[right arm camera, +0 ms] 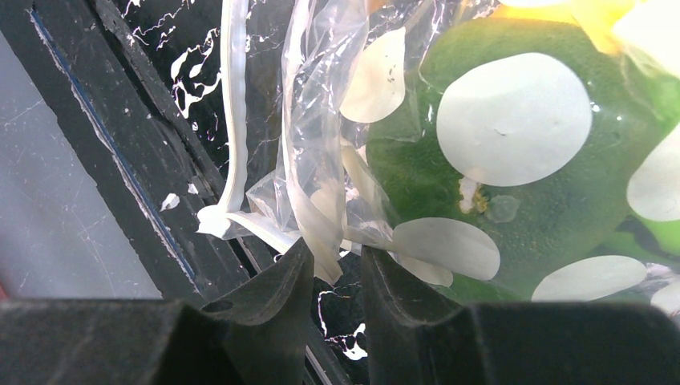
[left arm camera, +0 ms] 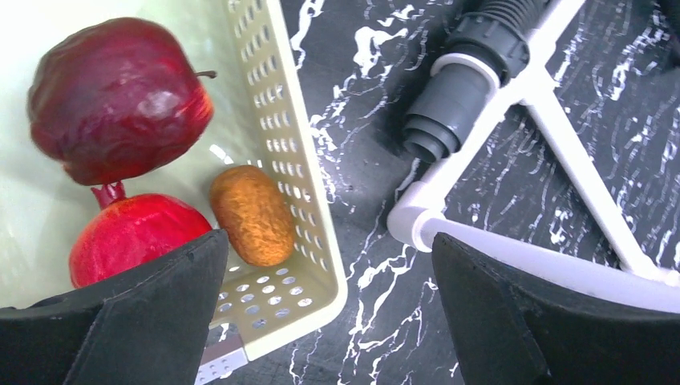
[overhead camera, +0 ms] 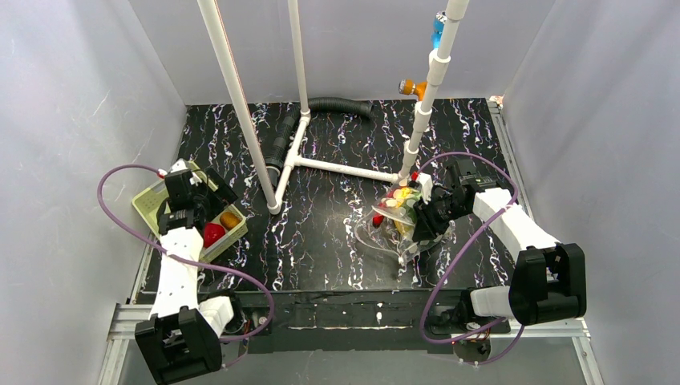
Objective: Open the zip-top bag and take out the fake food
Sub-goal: Place the fake fruit in the bin.
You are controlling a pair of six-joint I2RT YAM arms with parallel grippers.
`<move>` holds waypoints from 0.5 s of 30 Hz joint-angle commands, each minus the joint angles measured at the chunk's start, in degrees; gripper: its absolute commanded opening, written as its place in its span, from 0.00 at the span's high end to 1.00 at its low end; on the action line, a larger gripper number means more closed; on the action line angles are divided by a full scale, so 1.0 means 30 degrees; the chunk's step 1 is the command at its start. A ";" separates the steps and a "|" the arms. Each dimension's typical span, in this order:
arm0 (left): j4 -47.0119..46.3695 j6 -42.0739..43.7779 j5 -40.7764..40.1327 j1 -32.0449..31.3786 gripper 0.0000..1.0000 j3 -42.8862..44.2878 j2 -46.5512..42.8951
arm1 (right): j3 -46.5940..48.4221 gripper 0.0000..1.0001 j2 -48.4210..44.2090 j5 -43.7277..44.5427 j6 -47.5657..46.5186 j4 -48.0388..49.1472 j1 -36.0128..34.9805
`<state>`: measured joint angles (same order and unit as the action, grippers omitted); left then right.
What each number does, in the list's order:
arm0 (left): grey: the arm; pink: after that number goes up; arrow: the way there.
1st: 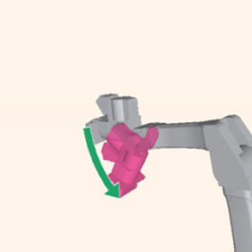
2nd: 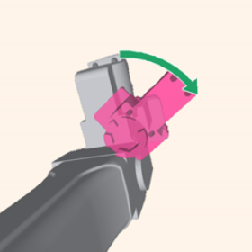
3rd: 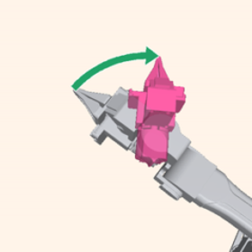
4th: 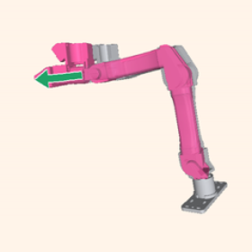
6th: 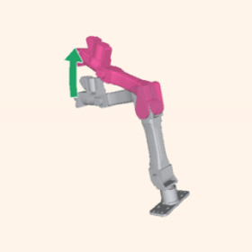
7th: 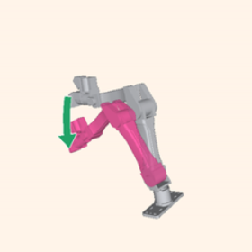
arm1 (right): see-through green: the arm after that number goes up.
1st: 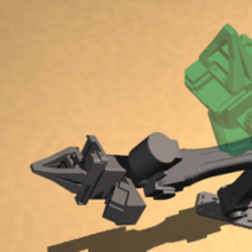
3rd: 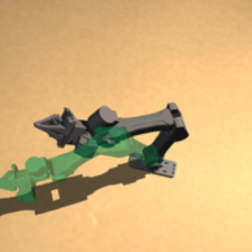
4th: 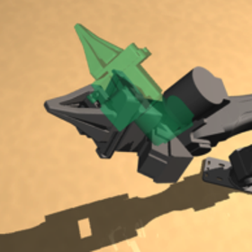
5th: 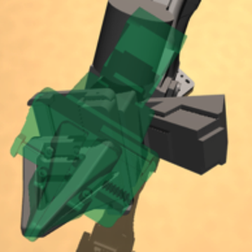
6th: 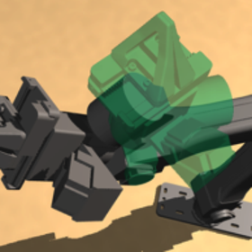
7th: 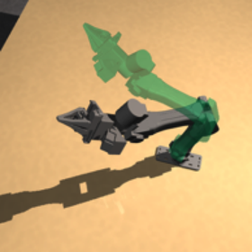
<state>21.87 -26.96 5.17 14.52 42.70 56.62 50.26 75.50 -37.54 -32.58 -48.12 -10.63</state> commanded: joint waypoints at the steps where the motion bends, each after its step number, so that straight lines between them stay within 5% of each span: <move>1: -0.0640 0.1042 0.2451 0.0098 0.02 -0.0375 -0.0871 | 0.0649 0.65 -0.0089 -0.0407 -0.0333 -0.0473 -0.0088; 15: -0.1835 0.0783 0.6347 0.0104 0.02 -0.1417 -0.1964 | 0.0639 0.64 -0.0264 -0.0494 -0.0490 -0.0489 -0.0088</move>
<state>18.00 -24.86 19.00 14.52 39.68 52.47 50.26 75.48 -37.65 -33.21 -48.31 -10.63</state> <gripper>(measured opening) 0.981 0.353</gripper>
